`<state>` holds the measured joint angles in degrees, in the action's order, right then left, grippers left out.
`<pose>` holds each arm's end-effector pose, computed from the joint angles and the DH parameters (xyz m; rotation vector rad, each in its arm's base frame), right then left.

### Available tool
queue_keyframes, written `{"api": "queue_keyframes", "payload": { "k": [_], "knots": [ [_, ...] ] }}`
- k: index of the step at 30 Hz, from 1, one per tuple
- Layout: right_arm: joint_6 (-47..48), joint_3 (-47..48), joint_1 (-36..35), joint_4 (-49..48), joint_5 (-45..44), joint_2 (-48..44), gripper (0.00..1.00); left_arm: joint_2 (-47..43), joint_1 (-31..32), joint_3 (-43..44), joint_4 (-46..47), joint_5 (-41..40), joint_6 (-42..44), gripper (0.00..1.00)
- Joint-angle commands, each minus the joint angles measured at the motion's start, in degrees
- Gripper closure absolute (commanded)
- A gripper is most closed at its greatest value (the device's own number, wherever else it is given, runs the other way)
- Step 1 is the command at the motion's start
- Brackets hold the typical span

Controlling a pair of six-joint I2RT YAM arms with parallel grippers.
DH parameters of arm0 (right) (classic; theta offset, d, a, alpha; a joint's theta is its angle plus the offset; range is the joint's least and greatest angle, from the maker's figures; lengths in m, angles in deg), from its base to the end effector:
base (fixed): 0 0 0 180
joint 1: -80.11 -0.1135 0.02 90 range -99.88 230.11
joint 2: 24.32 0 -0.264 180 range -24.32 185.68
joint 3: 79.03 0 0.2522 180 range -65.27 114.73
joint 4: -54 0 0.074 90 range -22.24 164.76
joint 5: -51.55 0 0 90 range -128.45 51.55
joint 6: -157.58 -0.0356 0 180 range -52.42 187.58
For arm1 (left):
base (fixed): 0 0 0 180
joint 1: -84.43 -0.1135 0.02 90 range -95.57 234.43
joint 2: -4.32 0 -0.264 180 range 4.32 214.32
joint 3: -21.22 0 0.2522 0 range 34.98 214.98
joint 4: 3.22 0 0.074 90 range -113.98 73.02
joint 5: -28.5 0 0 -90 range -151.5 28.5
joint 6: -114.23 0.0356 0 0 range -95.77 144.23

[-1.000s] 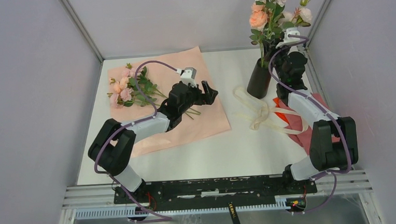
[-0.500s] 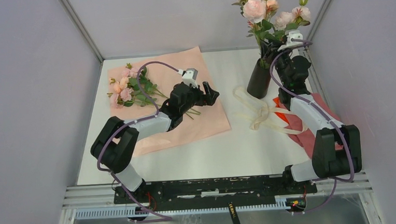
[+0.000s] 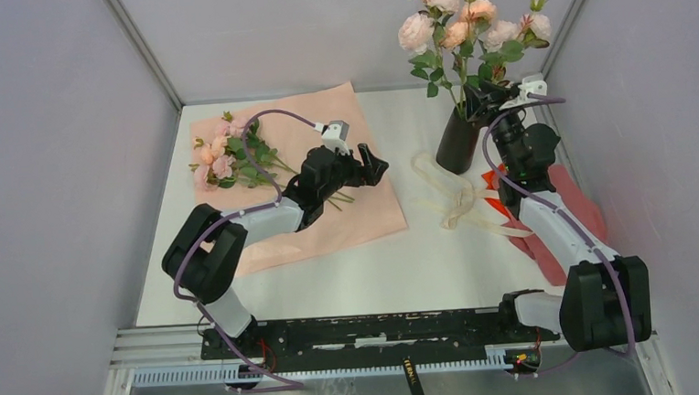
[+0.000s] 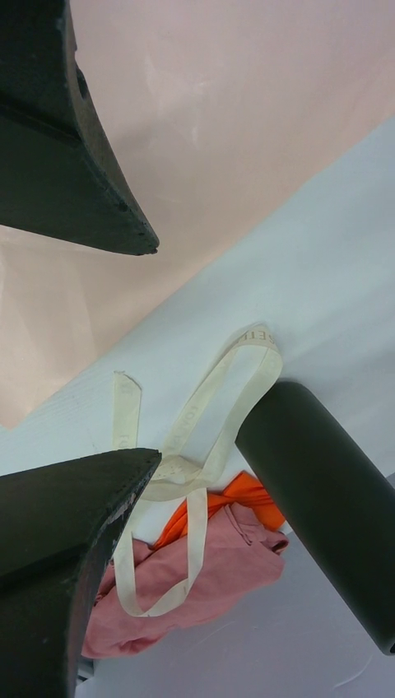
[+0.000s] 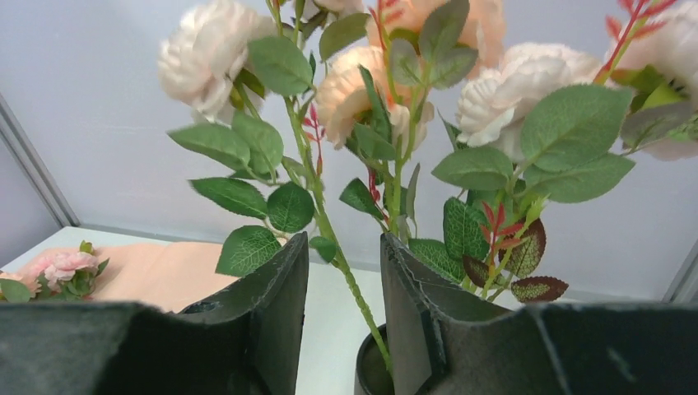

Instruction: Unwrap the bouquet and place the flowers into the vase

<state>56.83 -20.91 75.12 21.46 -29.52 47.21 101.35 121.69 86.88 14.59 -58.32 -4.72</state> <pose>0.2833 0.0303 0.3412 -0.0736 1.2458 0.3347 0.2966 -0.2281 0.2185 0.1785 1.8862 -0.8587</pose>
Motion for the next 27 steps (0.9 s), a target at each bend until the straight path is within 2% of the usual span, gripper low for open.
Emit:
{"api": "queue_keyframes", "payload": {
  "k": [1, 4, 6, 11, 21, 24, 27],
  "knots": [
    [-0.60, -0.30, -0.58, -3.45, 0.30, -3.40, 0.57, 0.48, 0.11, 2.13, 2.66, 0.21, -1.46, 0.08],
    [-0.54, -1.10, -0.60, -3.61, -0.18, -4.81, 0.57, -0.01, 0.15, 3.19, -0.81, -3.22, -1.20, 0.07],
    [-0.85, -1.78, -0.75, -4.15, 0.11, -5.92, 0.57, -0.34, 0.06, 4.63, -5.66, -8.56, -2.03, 0.07],
    [3.87, -1.83, -4.64, -2.38, -1.81, -8.41, 0.55, -3.09, -0.08, 5.95, -14.80, -23.19, -7.78, 0.16],
    [4.05, -1.62, -6.58, -3.12, -1.82, -8.13, 0.55, -3.55, -0.31, 8.37, -21.60, -30.86, -11.26, 0.17],
    [3.89, -1.39, -7.03, -3.05, -1.39, -8.29, 0.54, -3.13, -2.27, 10.54, -30.21, -35.27, -16.77, 0.17],
    [3.92, -1.12, -8.86, -3.53, -0.59, -7.82, 0.55, -0.25, -6.55, 14.71, -42.75, -37.43, -24.60, 0.17]
  ]
}}
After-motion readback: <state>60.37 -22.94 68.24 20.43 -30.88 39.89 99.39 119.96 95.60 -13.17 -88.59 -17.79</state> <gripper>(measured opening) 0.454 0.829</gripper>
